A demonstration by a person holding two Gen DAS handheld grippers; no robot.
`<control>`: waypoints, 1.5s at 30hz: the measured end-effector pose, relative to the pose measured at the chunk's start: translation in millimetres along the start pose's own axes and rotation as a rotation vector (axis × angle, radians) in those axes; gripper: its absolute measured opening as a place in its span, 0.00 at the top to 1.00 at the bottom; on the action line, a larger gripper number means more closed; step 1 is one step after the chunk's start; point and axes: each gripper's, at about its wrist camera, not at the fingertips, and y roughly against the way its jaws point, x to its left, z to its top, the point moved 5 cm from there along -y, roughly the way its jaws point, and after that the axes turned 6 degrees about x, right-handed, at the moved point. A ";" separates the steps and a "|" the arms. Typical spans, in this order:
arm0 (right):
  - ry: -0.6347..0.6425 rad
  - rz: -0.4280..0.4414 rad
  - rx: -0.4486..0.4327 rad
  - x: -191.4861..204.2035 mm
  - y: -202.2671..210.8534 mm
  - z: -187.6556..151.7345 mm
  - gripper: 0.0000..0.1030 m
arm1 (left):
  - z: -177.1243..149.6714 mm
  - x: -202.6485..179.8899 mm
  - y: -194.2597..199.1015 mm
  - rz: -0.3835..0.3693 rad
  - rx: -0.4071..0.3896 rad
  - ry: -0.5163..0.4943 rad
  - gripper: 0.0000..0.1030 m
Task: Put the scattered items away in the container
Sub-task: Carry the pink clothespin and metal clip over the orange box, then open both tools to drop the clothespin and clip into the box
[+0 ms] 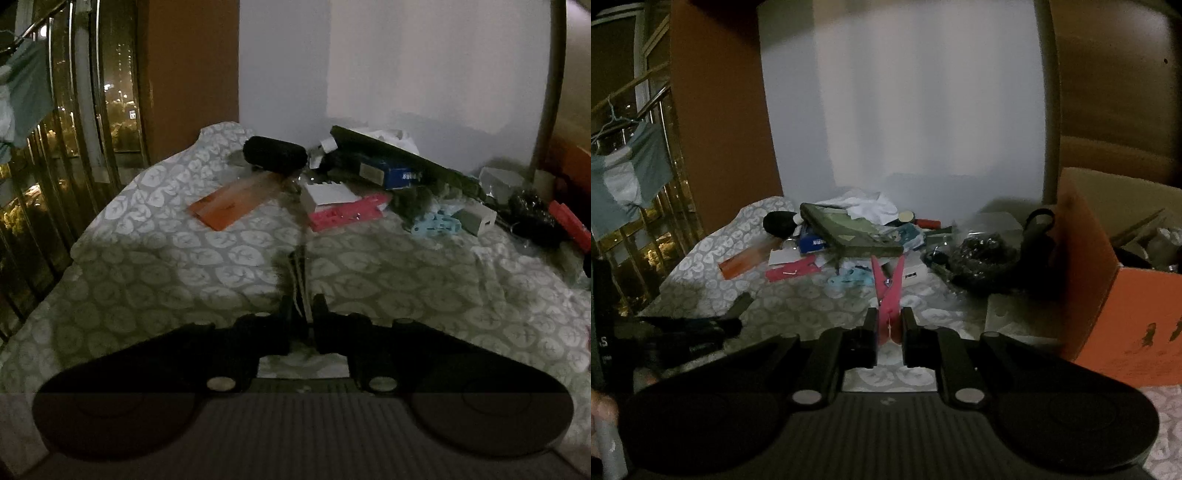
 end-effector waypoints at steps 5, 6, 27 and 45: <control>-0.007 -0.005 -0.013 -2.9 4.9 2.0 0.91 | 3.6 -4.6 11.3 -0.007 -0.048 -0.033 0.91; -0.009 -0.007 -0.019 -3.5 6.8 3.0 0.91 | 5.1 -6.8 15.6 -0.007 -0.062 -0.041 0.91; -0.071 -0.217 -0.233 -105.8 110.7 45.4 0.90 | 70.8 -162.9 93.2 -0.210 -0.267 -0.227 0.90; -0.201 -0.369 -0.232 -255.2 99.5 45.8 0.90 | 82.4 -308.6 62.2 -0.305 -0.234 -0.301 0.90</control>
